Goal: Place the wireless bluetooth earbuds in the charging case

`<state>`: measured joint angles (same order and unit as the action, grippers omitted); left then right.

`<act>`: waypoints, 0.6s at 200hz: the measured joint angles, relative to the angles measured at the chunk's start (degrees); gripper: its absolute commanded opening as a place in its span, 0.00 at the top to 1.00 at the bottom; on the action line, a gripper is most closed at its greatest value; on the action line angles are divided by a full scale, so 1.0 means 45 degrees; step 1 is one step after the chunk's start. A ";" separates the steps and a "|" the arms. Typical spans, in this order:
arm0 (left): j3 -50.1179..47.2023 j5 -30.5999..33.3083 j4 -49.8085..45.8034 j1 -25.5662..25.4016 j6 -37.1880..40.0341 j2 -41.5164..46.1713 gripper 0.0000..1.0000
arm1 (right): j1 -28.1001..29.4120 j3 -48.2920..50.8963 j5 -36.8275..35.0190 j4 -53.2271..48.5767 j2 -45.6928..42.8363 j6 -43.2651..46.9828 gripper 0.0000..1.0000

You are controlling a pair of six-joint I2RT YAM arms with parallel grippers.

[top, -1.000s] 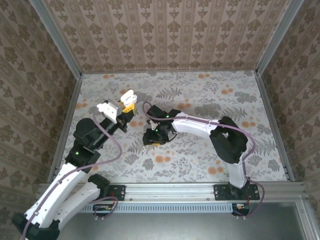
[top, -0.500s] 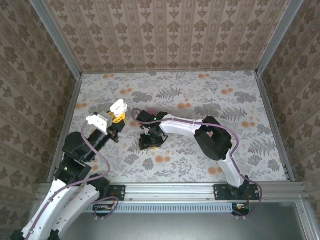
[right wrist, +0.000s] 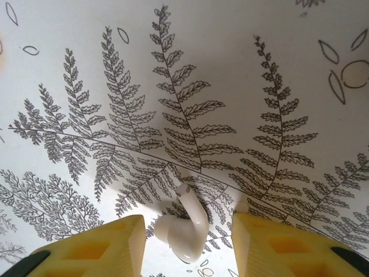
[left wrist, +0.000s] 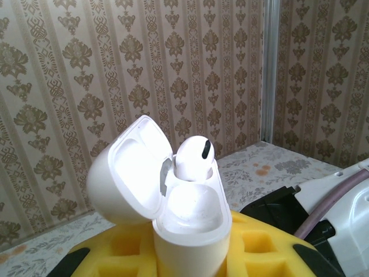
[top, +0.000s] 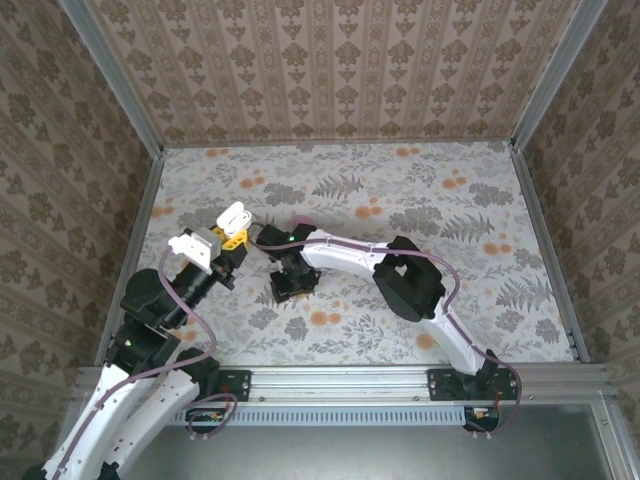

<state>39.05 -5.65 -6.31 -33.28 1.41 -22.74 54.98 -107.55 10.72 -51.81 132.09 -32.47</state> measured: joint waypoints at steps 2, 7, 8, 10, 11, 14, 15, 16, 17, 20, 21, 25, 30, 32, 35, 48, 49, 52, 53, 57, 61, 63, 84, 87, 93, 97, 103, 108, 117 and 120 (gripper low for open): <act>0.0000 0.0005 0.0000 0.0000 0.0000 0.0000 0.78 | 0.0010 -0.0063 -0.0029 -0.0058 0.0034 0.0000 0.56; -0.0010 0.0024 0.0005 0.0000 0.0000 0.0000 0.78 | 0.0019 -0.0219 -0.0102 -0.0223 0.0131 0.0063 0.57; -0.0010 0.0029 0.0005 0.0000 0.0005 0.0000 0.78 | 0.0024 -0.0243 -0.0112 -0.0253 0.0146 0.0068 0.57; -0.0010 0.0034 0.0005 0.0000 0.0000 0.0000 0.78 | 0.0034 -0.0296 -0.0141 -0.0296 0.0180 0.0092 0.57; -0.0010 0.0034 0.0005 0.0000 0.0000 0.0000 0.78 | 0.0039 -0.0311 -0.0155 -0.0321 0.0189 0.0097 0.57; -0.0015 0.0034 0.0005 0.0000 0.0005 0.0000 0.78 | 0.0049 -0.0398 -0.0204 -0.0418 0.0243 0.0121 0.57; -0.0015 0.0039 0.0010 0.0000 0.0005 0.0000 0.78 | 0.0053 -0.0423 -0.0209 -0.0447 0.0253 0.0131 0.58; -0.0019 0.0039 0.0005 0.0000 0.0000 0.0000 0.78 | 0.0058 -0.0461 -0.0219 -0.0486 0.0267 0.0146 0.58; -0.0019 0.0039 0.0010 0.0000 0.0000 0.0000 0.78 | 0.0063 -0.0476 -0.0238 -0.0505 0.0272 0.0146 0.58; -0.0019 0.0039 0.0005 0.0000 0.0000 0.0000 0.78 | 0.0068 -0.0544 -0.0272 -0.0588 0.0316 0.0155 0.58; -0.0019 0.0039 0.0005 0.0000 0.0000 0.0000 0.78 | 0.0068 -0.0578 -0.0296 -0.0612 0.0330 0.0170 0.58; -0.0029 0.0039 0.0005 0.0000 0.0000 0.0000 0.78 | 0.0087 -0.0670 -0.0350 -0.0704 0.0374 0.0189 0.58; -0.0039 0.0039 0.0010 0.0000 0.0000 0.0000 0.78 | 0.0107 -0.0792 -0.0413 -0.0831 0.0437 0.0194 0.59; -0.0044 0.0039 0.0010 0.0000 0.0000 0.0000 0.78 | 0.0121 -0.0840 -0.0452 -0.0884 0.0466 0.0204 0.59; -0.0049 0.0044 0.0005 0.0000 0.0000 0.0000 0.78 | 0.0136 -0.0913 -0.0505 -0.0947 0.0510 0.0228 0.59; -0.0078 0.0049 0.0005 0.0000 0.0000 0.0000 0.78 | 0.0199 -0.1151 -0.0709 -0.1205 0.0641 0.0267 0.61; -0.0078 0.0053 0.0005 0.0000 0.0000 0.0000 0.78 | 0.0204 -0.1161 -0.0729 -0.1214 0.0646 0.0267 0.61; -0.0087 0.0063 0.0010 0.0000 0.0000 0.0000 0.78 | 0.0214 -0.1195 -0.0787 -0.1258 0.0661 0.0282 0.61; -0.0092 0.0068 0.0010 0.0000 0.0000 0.0000 0.78 | 0.0223 -0.1209 -0.0801 -0.1263 0.0665 0.0282 0.61; -0.0092 0.0078 0.0010 0.0000 0.0000 0.0000 0.78 | 0.0243 -0.1243 -0.0860 -0.1307 0.0680 0.0287 0.63; -0.0102 0.0083 0.0010 0.0000 0.0000 0.0000 0.78 | 0.0262 -0.1292 -0.0923 -0.1365 0.0709 0.0287 0.65; -0.0102 0.0083 0.0010 0.0000 0.0000 0.0000 0.78 | 0.0262 -0.1307 -0.0942 -0.1384 0.0719 0.0287 0.66; -0.0107 0.0083 0.0019 0.0000 0.0000 0.0000 0.78 | 0.0296 -0.1379 -0.1175 -0.1540 0.0763 0.0398 0.66; -0.0107 0.0083 0.0015 0.0000 0.0000 0.0000 0.78 | 0.0296 -0.1384 -0.1190 -0.1540 0.0767 0.0413 0.66; -0.0112 0.0083 0.0019 0.0000 0.0000 0.0000 0.78 | 0.0291 -0.1389 -0.1205 -0.1559 0.0777 0.0423 0.66; -0.0117 0.0087 0.0024 0.0000 0.0000 0.0000 0.78 | 0.0296 -0.1399 -0.1214 -0.1569 0.0782 0.0427 0.66; -0.0121 0.0083 0.0024 0.0000 0.0000 0.0000 0.78 | 0.0296 -0.1404 -0.1248 -0.1579 0.0787 0.0427 0.67; -0.0126 0.0083 0.0024 0.0000 0.0000 0.0000 0.78 | 0.0296 -0.1404 -0.1268 -0.1583 0.0787 0.0427 0.67; -0.0146 0.0083 0.0034 0.0000 0.0000 0.0000 0.78 | 0.0296 -0.1404 -0.1311 -0.1583 0.0787 0.0432 0.68; -0.0151 0.0087 0.0044 0.0000 0.0000 0.0000 0.78 | 0.0296 -0.1404 -0.1336 -0.1583 0.0787 0.0442 0.68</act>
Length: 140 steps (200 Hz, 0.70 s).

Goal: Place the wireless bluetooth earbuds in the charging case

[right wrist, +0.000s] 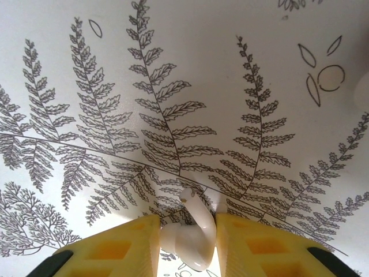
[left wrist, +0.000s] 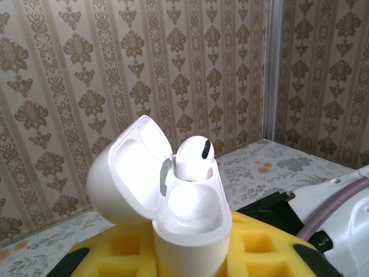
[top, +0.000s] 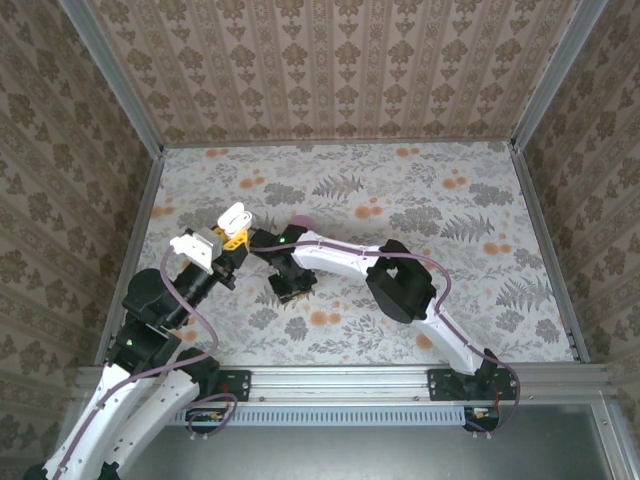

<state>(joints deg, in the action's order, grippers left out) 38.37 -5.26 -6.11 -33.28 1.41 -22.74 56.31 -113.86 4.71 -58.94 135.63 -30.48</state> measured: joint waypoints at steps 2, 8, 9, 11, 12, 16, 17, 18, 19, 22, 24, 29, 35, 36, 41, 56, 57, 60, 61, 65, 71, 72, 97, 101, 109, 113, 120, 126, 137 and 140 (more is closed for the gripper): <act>-0.0010 -0.0005 0.0000 0.0000 0.0000 0.0000 0.78 | -0.0005 0.0000 -0.0010 -0.0005 0.0000 -0.0005 0.68; -0.0019 -0.0005 0.0010 0.0000 0.0000 -0.0005 0.78 | -0.0005 0.0005 -0.0024 0.0000 0.0000 0.0000 0.68; -0.0019 -0.0005 0.0010 0.0000 0.0000 -0.0005 0.78 | -0.0005 0.0005 -0.0029 0.0000 -0.0005 0.0000 0.68; -0.0024 -0.0005 0.0010 0.0000 0.0000 -0.0005 0.78 | -0.0005 0.0015 -0.0029 0.0000 -0.0005 0.0000 0.68; -0.0024 -0.0005 0.0010 0.0000 0.0000 -0.0005 0.78 | -0.0005 0.0019 -0.0034 0.0005 -0.0005 0.0000 0.68; -0.0024 -0.0005 0.0010 0.0000 0.0000 -0.0005 0.78 | -0.0005 0.0078 -0.0053 0.0044 -0.0029 0.0010 0.68; -0.0024 -0.0005 0.0010 0.0000 0.0000 -0.0005 0.78 | -0.0005 0.0092 -0.0053 0.0049 -0.0039 0.0015 0.68; -0.0024 -0.0005 0.0010 0.0000 0.0000 -0.0005 0.78 | -0.0005 0.0102 -0.0058 0.0049 -0.0044 0.0015 0.68; -0.0024 -0.0005 0.0015 0.0000 0.0000 -0.0010 0.78 | -0.0005 0.0141 -0.0058 0.0063 -0.0058 0.0015 0.68; -0.0024 -0.0005 0.0019 0.0000 0.0000 -0.0015 0.78 | -0.0005 0.0228 -0.0063 0.0121 -0.0107 0.0024 0.68; -0.0024 -0.0005 0.0024 0.0000 -0.0005 -0.0015 0.78 | -0.0005 0.0291 -0.0068 0.0160 -0.0141 0.0019 0.68; -0.0024 -0.0005 0.0024 0.0000 -0.0005 -0.0029 0.78 | -0.0015 0.0505 -0.0073 0.0316 -0.0267 0.0019 0.68; -0.0024 -0.0005 0.0029 0.0000 -0.0005 -0.0053 0.78 | -0.0024 0.0782 -0.0107 0.0447 -0.0437 0.0010 0.68; -0.0024 -0.0010 0.0029 0.0000 -0.0005 -0.0053 0.78 | -0.0029 0.0821 -0.0107 0.0461 -0.0461 0.0015 0.68; -0.0024 -0.0010 0.0034 0.0000 -0.0005 -0.0092 0.78 | -0.0044 0.1132 -0.0141 0.0554 -0.0646 -0.0005 0.68; -0.0024 -0.0039 0.0107 0.0000 -0.0010 -0.0262 0.78 | -0.0146 0.2346 -0.0248 0.0894 -0.1355 -0.0073 0.69; -0.0024 -0.0044 0.0112 0.0000 -0.0010 -0.0267 0.78 | -0.0151 0.2404 -0.0253 0.0899 -0.1389 -0.0073 0.69; -0.0024 -0.0058 0.0126 0.0000 -0.0015 -0.0325 0.78 | -0.0194 0.2676 -0.0291 0.0913 -0.1564 -0.0087 0.69; -0.0024 -0.0063 0.0126 0.0000 -0.0015 -0.0335 0.78 | -0.0204 0.2730 -0.0301 0.0918 -0.1598 -0.0092 0.69; -0.0024 -0.0087 0.0146 0.0000 -0.0015 -0.0384 0.78 | -0.0257 0.3055 -0.0316 0.0933 -0.1787 -0.0136 0.69; -0.0024 -0.0121 0.0180 0.0000 -0.0015 -0.0486 0.78 | -0.0369 0.3546 -0.0359 0.0933 -0.2074 -0.0175 0.69; -0.0024 -0.0126 0.0189 0.0000 -0.0015 -0.0500 0.78 | -0.0384 0.3594 -0.0359 0.0928 -0.2103 -0.0175 0.69; -0.0024 -0.0316 0.0500 0.0000 -0.0029 -0.1001 0.78 | -0.1069 0.5357 -0.0568 0.1151 -0.3206 -0.0267 0.68; -0.0024 -0.0355 0.0559 0.0000 -0.0034 -0.1093 0.77 | -0.1219 0.5605 -0.0631 0.1156 -0.3356 -0.0267 0.68; -0.0024 -0.0452 0.0661 0.0000 -0.0068 -0.1258 0.78 | -0.1511 0.6071 -0.0656 0.1277 -0.3648 -0.0262 0.67; -0.0024 -0.0491 0.0719 0.0000 -0.0078 -0.1341 0.78 | -0.1685 0.6319 -0.0670 0.1350 -0.3784 -0.0267 0.66; -0.0024 -0.0539 0.0797 0.0000 -0.0097 -0.1477 0.78 | -0.1953 0.6654 -0.0680 0.1438 -0.3983 -0.0257 0.66; -0.0024 -0.0593 0.0869 0.0000 -0.0121 -0.1603 0.78 | -0.2176 0.6897 -0.0670 0.1525 -0.4129 -0.0243 0.66; -0.0024 -0.0690 0.0991 0.0000 -0.0165 -0.1817 0.77 | -0.2584 0.7261 -0.0670 0.1690 -0.4367 -0.0160 0.65; -0.0024 -0.0729 0.1039 0.0000 -0.0170 -0.1870 0.78 | -0.2671 0.7329 -0.0675 0.1715 -0.4415 -0.0151 0.64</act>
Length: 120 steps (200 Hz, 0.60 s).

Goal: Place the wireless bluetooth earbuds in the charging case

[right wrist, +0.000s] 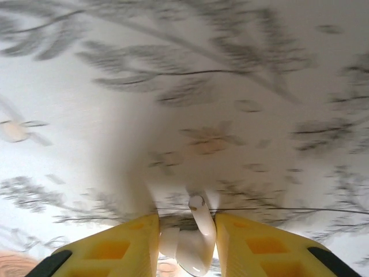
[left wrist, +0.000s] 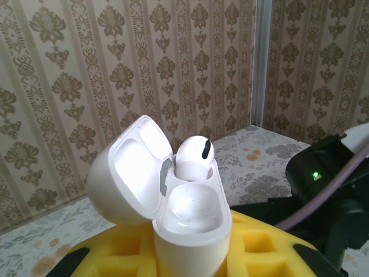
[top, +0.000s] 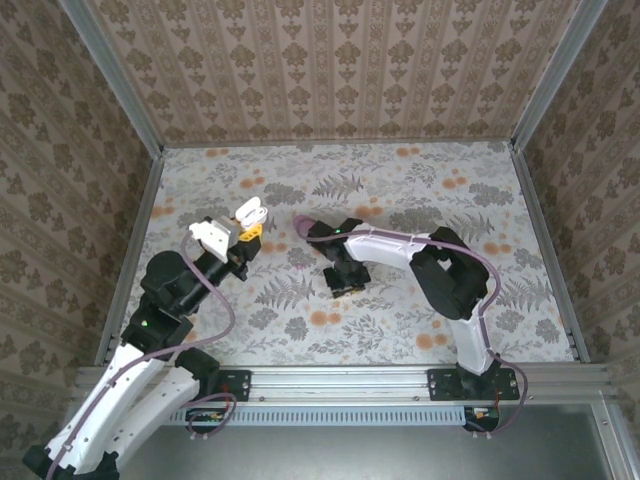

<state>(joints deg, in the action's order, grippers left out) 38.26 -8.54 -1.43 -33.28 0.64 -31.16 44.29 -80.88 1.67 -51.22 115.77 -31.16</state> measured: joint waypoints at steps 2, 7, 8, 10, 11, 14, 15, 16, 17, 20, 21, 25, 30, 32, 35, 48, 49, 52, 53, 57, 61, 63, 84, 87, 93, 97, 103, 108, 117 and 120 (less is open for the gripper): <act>0.0000 -0.0015 0.0029 0.0000 -0.0010 -0.0039 0.77 | -0.0073 0.0044 0.0000 0.0015 -0.0034 0.0029 0.63; -0.0005 -0.0049 0.0102 0.0000 -0.0044 -0.0126 0.78 | -0.0223 0.0146 -0.0005 0.0078 -0.0102 0.0087 0.62; -0.0005 -0.0053 0.0112 0.0000 -0.0049 -0.0141 0.78 | -0.0248 0.0155 -0.0005 0.0083 -0.0107 0.0097 0.62; -0.0005 -0.0068 0.0146 0.0000 -0.0058 -0.0180 0.78 | -0.0311 0.0180 -0.0005 0.0087 -0.0131 0.0146 0.61; -0.0005 -0.0073 0.0146 0.0000 -0.0063 -0.0189 0.78 | -0.0345 0.0194 -0.0010 0.0087 -0.0141 0.0175 0.61; -0.0005 -0.0097 0.0199 0.0000 -0.0097 -0.0243 0.78 | -0.0427 0.0223 -0.0015 0.0092 -0.0155 0.0175 0.60; 0.0000 -0.0102 0.0214 0.0000 -0.0097 -0.0257 0.77 | -0.0447 0.0228 -0.0015 0.0092 -0.0160 0.0194 0.60; -0.0005 -0.0107 0.0233 0.0000 -0.0097 -0.0267 0.77 | -0.0471 0.0233 -0.0015 0.0097 -0.0165 0.0219 0.60; 0.0000 -0.0112 0.0243 0.0000 -0.0102 -0.0287 0.78 | -0.0510 0.0243 -0.0019 0.0097 -0.0170 0.0257 0.60; -0.0005 -0.0136 0.0272 0.0000 -0.0121 -0.0325 0.78 | -0.0578 0.0262 -0.0019 0.0107 -0.0170 0.0262 0.60; 0.0000 -0.0136 0.0287 0.0000 -0.0141 -0.0345 0.78 | -0.0593 0.0262 -0.0019 0.0112 -0.0175 0.0262 0.60; -0.0005 -0.0151 0.0325 0.0000 -0.0146 -0.0393 0.78 | -0.0695 0.0282 -0.0015 0.0117 -0.0189 0.0325 0.59; -0.0005 -0.0160 0.0384 0.0000 -0.0155 -0.0461 0.78 | -0.0806 0.0306 -0.0015 0.0121 -0.0204 0.0355 0.58; -0.0005 -0.0160 0.0398 0.0000 -0.0165 -0.0486 0.78 | -0.0840 0.0316 -0.0015 0.0121 -0.0214 0.0369 0.57; 0.0000 -0.0160 0.0423 0.0000 -0.0185 -0.0515 0.78 | -0.0894 0.0325 -0.0024 0.0126 -0.0228 0.0379 0.56; -0.0005 -0.0180 0.0481 0.0000 -0.0214 -0.0651 0.78 | -0.1054 0.0374 -0.0194 0.0131 -0.0301 0.0447 0.54; -0.0005 -0.0189 0.0486 0.0000 -0.0223 -0.0661 0.78 | -0.1064 0.0379 -0.0223 0.0126 -0.0316 0.0471 0.54; -0.0005 -0.0194 0.0500 0.0000 -0.0228 -0.0670 0.78 | -0.1088 0.0398 -0.0267 0.0146 -0.0340 0.0461 0.54; -0.0005 -0.0194 0.0500 0.0000 -0.0228 -0.0670 0.78 | -0.1093 0.0403 -0.0282 0.0151 -0.0355 0.0461 0.54; -0.0005 -0.0199 0.0515 0.0000 -0.0233 -0.0709 0.78 | -0.1127 0.0457 -0.0335 0.0185 -0.0418 0.0461 0.54; -0.0005 -0.0199 0.0525 0.0000 -0.0233 -0.0733 0.78 | -0.1141 0.0500 -0.0369 0.0204 -0.0495 0.0452 0.54; -0.0005 -0.0199 0.0529 0.0000 -0.0233 -0.0738 0.78 | -0.1151 0.0529 -0.0389 0.0214 -0.0539 0.0447 0.54; -0.0005 -0.0199 0.0597 0.0000 -0.0233 -0.0889 0.78 | -0.1214 0.0704 -0.0481 0.0223 -0.1175 0.0219 0.54; -0.0005 -0.0204 0.0631 0.0000 -0.0233 -0.0903 0.78 | -0.1209 0.0724 -0.0476 0.0248 -0.1302 0.0189 0.54; -0.0005 -0.0204 0.0680 0.0000 -0.0233 -0.0952 0.78 | -0.1185 0.0753 -0.0471 0.0296 -0.1486 0.0136 0.54; -0.0005 -0.0219 0.0724 0.0000 -0.0233 -0.0981 0.78 | -0.1161 0.0758 -0.0466 0.0311 -0.1603 0.0068 0.55; -0.0005 -0.0248 0.0772 0.0000 -0.0233 -0.1015 0.78 | -0.1127 0.0763 -0.0466 0.0359 -0.1758 -0.0015 0.58; -0.0005 -0.0257 0.0806 0.0000 -0.0233 -0.1049 0.78 | -0.1103 0.0767 -0.0466 0.0413 -0.1875 -0.0068 0.59; -0.0005 -0.0291 0.0860 0.0000 -0.0233 -0.1093 0.78 | -0.1054 0.0772 -0.0461 0.0495 -0.1982 -0.0165 0.59; -0.0005 -0.0296 0.0869 0.0000 -0.0238 -0.1117 0.78 | -0.1044 0.0772 -0.0466 0.0515 -0.1996 -0.0160 0.58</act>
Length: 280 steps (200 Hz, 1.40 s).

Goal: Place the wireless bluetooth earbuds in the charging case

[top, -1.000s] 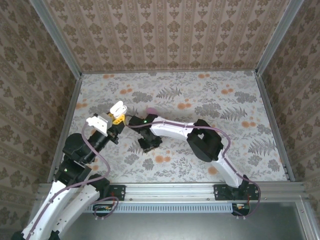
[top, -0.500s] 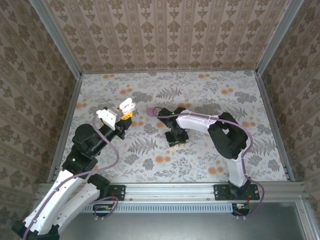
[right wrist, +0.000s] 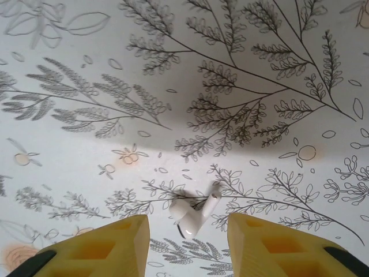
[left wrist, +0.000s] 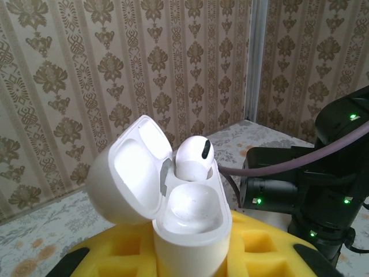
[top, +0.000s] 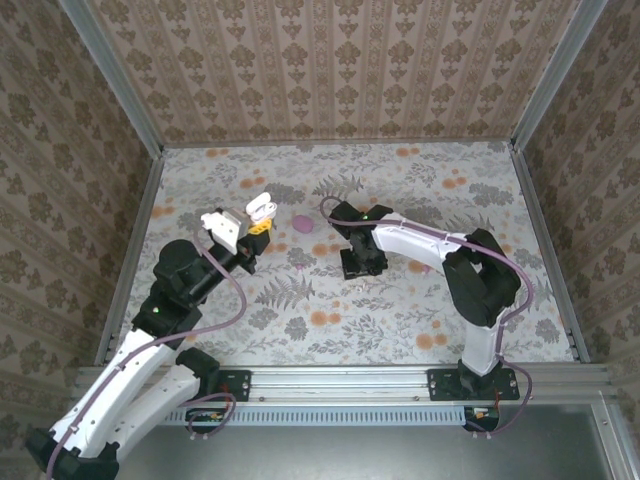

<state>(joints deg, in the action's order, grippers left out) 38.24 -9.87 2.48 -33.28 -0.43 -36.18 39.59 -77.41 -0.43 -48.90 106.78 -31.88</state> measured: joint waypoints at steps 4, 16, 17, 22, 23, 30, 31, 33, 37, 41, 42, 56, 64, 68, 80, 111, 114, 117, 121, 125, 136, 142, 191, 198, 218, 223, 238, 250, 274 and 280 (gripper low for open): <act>0.0000 -0.0005 0.0024 0.0000 0.0005 -0.0015 0.78 | 0.0000 0.0005 0.0005 0.0039 -0.0005 -0.0010 0.57; 0.0000 -0.0044 0.0087 0.0000 0.0000 -0.0049 0.78 | 0.0010 0.0097 0.0146 0.0316 0.0000 0.0019 0.56; 0.0000 -0.0044 0.0087 0.0000 0.0000 -0.0049 0.78 | 0.0010 0.0112 0.0155 0.0335 0.0000 0.0039 0.56; 0.0000 -0.0053 0.0102 0.0000 0.0000 -0.0044 0.78 | 0.0010 0.0146 0.0233 0.0423 0.0024 0.0049 0.57; 0.0000 -0.0053 0.0107 0.0000 0.0005 -0.0044 0.78 | 0.0010 0.0151 0.0253 0.0427 0.0024 0.0058 0.57; 0.0005 -0.0068 0.0136 0.0000 0.0000 -0.0044 0.78 | 0.0010 0.0151 0.0369 0.0510 0.0083 0.0097 0.56; 0.0000 -0.0068 0.0141 0.0000 0.0000 -0.0044 0.78 | 0.0010 0.0151 0.0384 0.0525 0.0087 0.0097 0.56; 0.0000 -0.0083 0.0146 0.0000 0.0005 -0.0044 0.78 | 0.0010 0.0151 0.0413 0.0563 0.0107 0.0102 0.56; 0.0005 -0.0092 0.0146 0.0000 0.0000 -0.0044 0.78 | 0.0010 0.0146 0.0491 0.0602 0.0165 0.0121 0.56; 0.0000 -0.0097 0.0141 0.0000 0.0000 -0.0044 0.78 | 0.0010 0.0141 0.0539 0.0656 0.0223 0.0146 0.56; 0.0000 -0.0097 0.0141 0.0000 0.0000 -0.0044 0.78 | 0.0010 0.0141 0.0559 0.0670 0.0233 0.0151 0.56; 0.0000 -0.0097 0.0136 0.0000 0.0000 -0.0044 0.78 | -0.0015 0.0141 0.0729 0.0855 0.0505 0.0257 0.55; 0.0000 -0.0097 0.0136 0.0000 0.0000 -0.0039 0.78 | -0.0053 0.0136 0.0835 0.0928 0.0690 0.0345 0.53; 0.0000 -0.0097 0.0136 0.0000 0.0000 -0.0039 0.78 | -0.0068 0.0136 0.0879 0.0962 0.0787 0.0374 0.53; 0.0000 -0.0097 0.0136 0.0000 0.0000 -0.0039 0.78 | -0.0141 0.0136 0.1078 0.1122 0.1035 0.0486 0.53; 0.0000 -0.0092 0.0136 0.0000 0.0000 -0.0015 0.78 | -0.0442 0.0170 0.1530 0.1379 0.1224 0.0738 0.52; 0.0000 -0.0092 0.0136 0.0000 0.0000 -0.0015 0.78 | -0.0461 0.0175 0.1554 0.1404 0.1224 0.0767 0.52; 0.0000 -0.0092 0.0136 0.0000 0.0000 -0.0015 0.78 | -0.0486 0.0194 0.1583 0.1438 0.1224 0.0777 0.52; 0.0000 -0.0092 0.0136 0.0000 0.0000 -0.0019 0.78 | -0.0515 0.0238 0.1603 0.1486 0.1224 0.0806 0.52; 0.0000 -0.0092 0.0131 0.0000 -0.0005 -0.0019 0.78 | -0.0529 0.0282 0.1632 0.1501 0.1224 0.0821 0.52; -0.0005 -0.0092 0.0136 0.0000 -0.0005 -0.0019 0.78 | -0.0588 0.0486 0.1651 0.1588 0.1175 0.0850 0.53; -0.0005 -0.0092 0.0141 0.0000 -0.0005 -0.0019 0.78 | -0.0602 0.0583 0.1739 0.1695 0.1098 0.0865 0.53; -0.0005 -0.0097 0.0146 -0.0010 -0.0010 -0.0019 0.78 | -0.0597 0.1753 0.2249 0.1865 0.0238 0.0908 0.56; -0.0005 -0.0097 0.0151 -0.0010 -0.0010 -0.0019 0.78 | -0.0597 0.1923 0.2336 0.1865 0.0097 0.0908 0.56; -0.0005 -0.0097 0.0209 -0.0010 -0.0092 -0.0034 0.78 | -0.0554 0.2200 0.2667 0.1734 -0.0219 0.0903 0.55; -0.0005 -0.0097 0.0219 -0.0015 -0.0117 -0.0034 0.78 | -0.0529 0.2244 0.2744 0.1724 -0.0287 0.0903 0.55; -0.0005 -0.0097 0.0228 -0.0015 -0.0189 -0.0044 0.77 | -0.0418 0.2312 0.2871 0.1705 -0.0389 0.0879 0.55; -0.0029 -0.0097 0.0248 -0.0015 -0.0209 -0.0049 0.78 | -0.0321 0.2312 0.2875 0.1681 -0.0393 0.0816 0.55; -0.0083 -0.0097 0.0316 -0.0024 -0.0248 -0.0073 0.78 | -0.0136 0.2302 0.2871 0.1656 -0.0393 0.0801 0.55; -0.0083 -0.0102 0.0330 -0.0024 -0.0248 -0.0083 0.78 | -0.0083 0.2273 0.2812 0.1579 -0.0393 0.0763 0.55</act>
<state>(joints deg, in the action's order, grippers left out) 37.87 -10.33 3.97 -33.39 -1.54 -36.56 39.22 -67.18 12.23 -41.80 105.01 -28.45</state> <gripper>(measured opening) 0.226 0.453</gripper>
